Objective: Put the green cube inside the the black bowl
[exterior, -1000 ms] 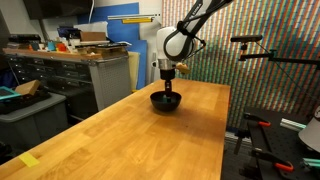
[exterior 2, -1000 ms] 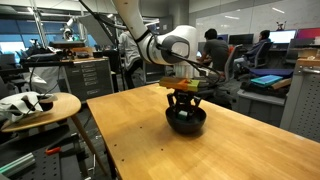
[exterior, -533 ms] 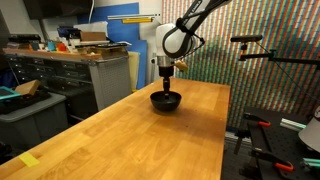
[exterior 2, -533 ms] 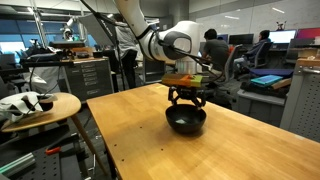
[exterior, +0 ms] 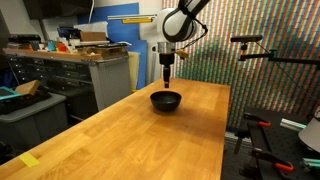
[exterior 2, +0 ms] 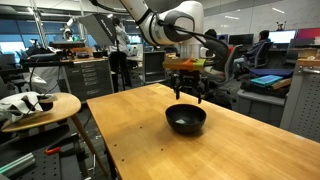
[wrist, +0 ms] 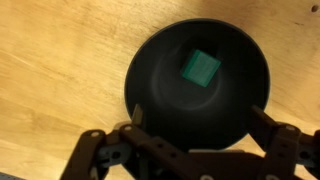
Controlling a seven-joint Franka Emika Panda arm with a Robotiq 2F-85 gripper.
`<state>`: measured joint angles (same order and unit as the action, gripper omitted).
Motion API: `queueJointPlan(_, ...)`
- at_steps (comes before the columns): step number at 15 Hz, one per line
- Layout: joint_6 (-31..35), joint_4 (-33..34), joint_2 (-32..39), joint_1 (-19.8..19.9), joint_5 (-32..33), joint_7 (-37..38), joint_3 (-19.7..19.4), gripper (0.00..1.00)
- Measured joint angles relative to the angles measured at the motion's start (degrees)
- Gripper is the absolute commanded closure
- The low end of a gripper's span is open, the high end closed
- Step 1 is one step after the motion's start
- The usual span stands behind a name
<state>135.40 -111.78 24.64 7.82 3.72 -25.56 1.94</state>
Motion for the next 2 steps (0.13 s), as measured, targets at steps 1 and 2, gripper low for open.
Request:
queueJointPlan(1,-1.9,0.1,-0.8,0.2,-1.0,0.0,0.0,0.0)
queueJointPlan(2,-3.9,0.2,-1.5,0.4,-2.2,-0.1,0.0,0.0)
